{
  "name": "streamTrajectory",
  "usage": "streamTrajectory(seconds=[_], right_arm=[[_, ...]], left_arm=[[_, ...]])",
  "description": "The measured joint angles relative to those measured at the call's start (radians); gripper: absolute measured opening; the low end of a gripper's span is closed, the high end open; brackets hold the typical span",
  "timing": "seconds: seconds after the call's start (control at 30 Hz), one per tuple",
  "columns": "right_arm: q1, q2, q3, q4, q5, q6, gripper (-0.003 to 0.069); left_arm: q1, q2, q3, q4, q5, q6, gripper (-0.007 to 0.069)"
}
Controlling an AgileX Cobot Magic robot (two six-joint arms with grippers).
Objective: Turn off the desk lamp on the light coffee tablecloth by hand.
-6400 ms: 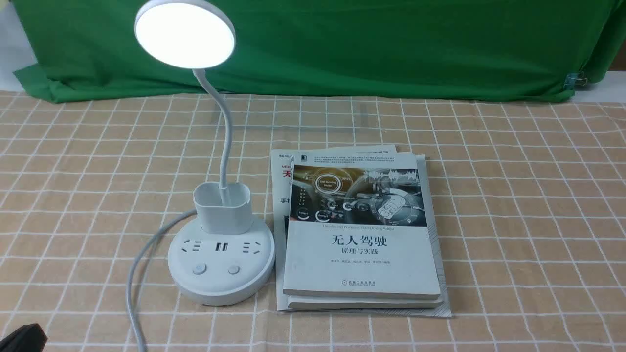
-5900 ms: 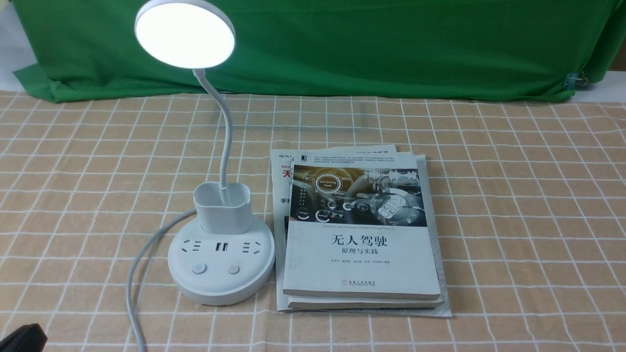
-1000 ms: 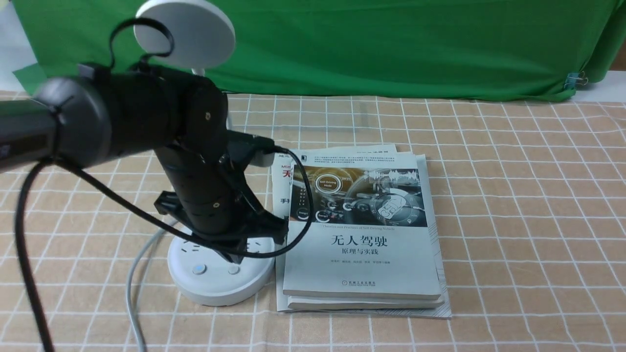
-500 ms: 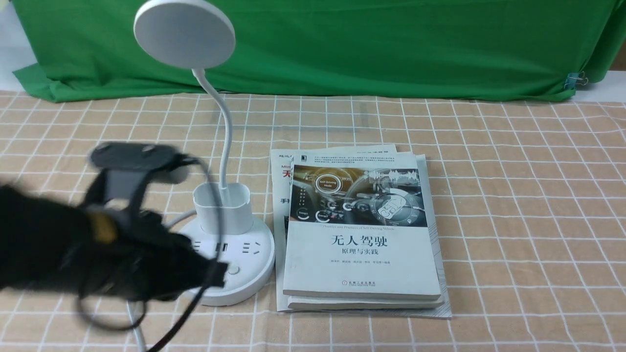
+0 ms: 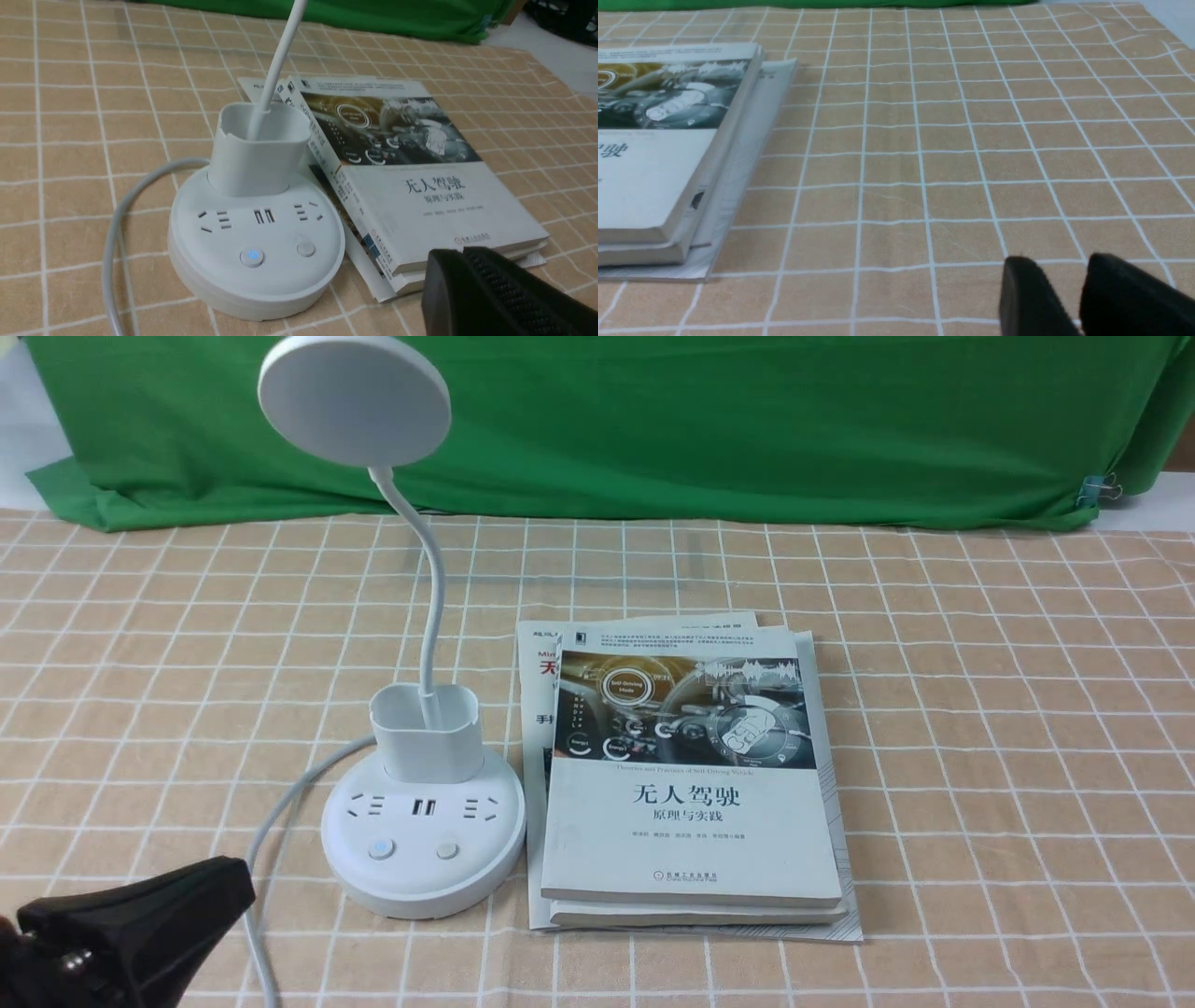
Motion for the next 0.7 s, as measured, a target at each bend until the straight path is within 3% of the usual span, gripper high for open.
streamTrajectory(seconds=[0.5, 0.7], right_arm=[[0.000, 0.000, 0.000, 0.000, 0.000, 0.000, 0.0243], [0.000, 0.000, 0.000, 0.000, 0.000, 0.000, 0.0243]], left_arm=[[0.000, -0.015, 0.001, -0.011, -0.001, 0.004, 0.0017], [0.001, -0.023, 0.008, 0.021, -0.005, 0.115, 0.0017]])
